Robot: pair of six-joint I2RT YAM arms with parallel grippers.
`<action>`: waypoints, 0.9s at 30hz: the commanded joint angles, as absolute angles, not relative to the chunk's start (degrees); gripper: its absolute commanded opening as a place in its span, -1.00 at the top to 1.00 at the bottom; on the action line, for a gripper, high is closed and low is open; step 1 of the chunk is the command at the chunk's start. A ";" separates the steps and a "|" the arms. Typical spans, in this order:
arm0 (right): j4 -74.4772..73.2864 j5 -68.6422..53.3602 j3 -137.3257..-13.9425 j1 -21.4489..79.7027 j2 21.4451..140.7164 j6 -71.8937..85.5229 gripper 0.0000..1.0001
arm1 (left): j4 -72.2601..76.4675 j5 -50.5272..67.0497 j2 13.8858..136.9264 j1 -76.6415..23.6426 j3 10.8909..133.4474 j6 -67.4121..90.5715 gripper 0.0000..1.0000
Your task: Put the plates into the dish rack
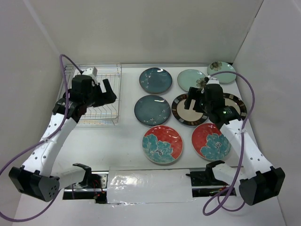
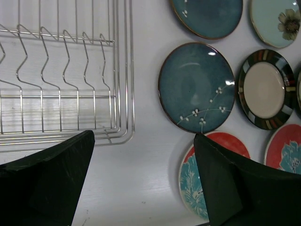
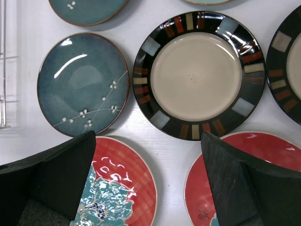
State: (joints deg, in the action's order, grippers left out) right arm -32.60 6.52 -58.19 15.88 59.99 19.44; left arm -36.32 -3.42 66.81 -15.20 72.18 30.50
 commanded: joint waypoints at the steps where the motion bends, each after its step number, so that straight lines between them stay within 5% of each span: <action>1: -30.50 5.19 -61.00 16.35 61.95 19.07 -0.98 | -35.16 3.24 64.34 -15.47 68.83 28.84 -0.99; 10: -30.41 -2.72 -62.58 15.30 67.15 16.88 -0.98 | -24.18 24.43 56.26 -18.89 51.70 31.53 -0.90; 21: -32.00 -21.96 -64.26 8.71 72.60 15.64 -0.98 | -10.58 23.39 45.36 -27.41 28.05 50.35 -0.80; 27: -30.85 -26.54 -63.46 8.17 72.07 16.87 -0.98 | 3.14 21.27 50.96 -33.48 21.01 55.55 -0.73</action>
State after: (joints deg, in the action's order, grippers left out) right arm -32.60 -21.65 -62.35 8.45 72.71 16.67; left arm -9.06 21.87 47.88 -30.79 21.63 51.24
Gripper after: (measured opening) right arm 0.991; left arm 0.870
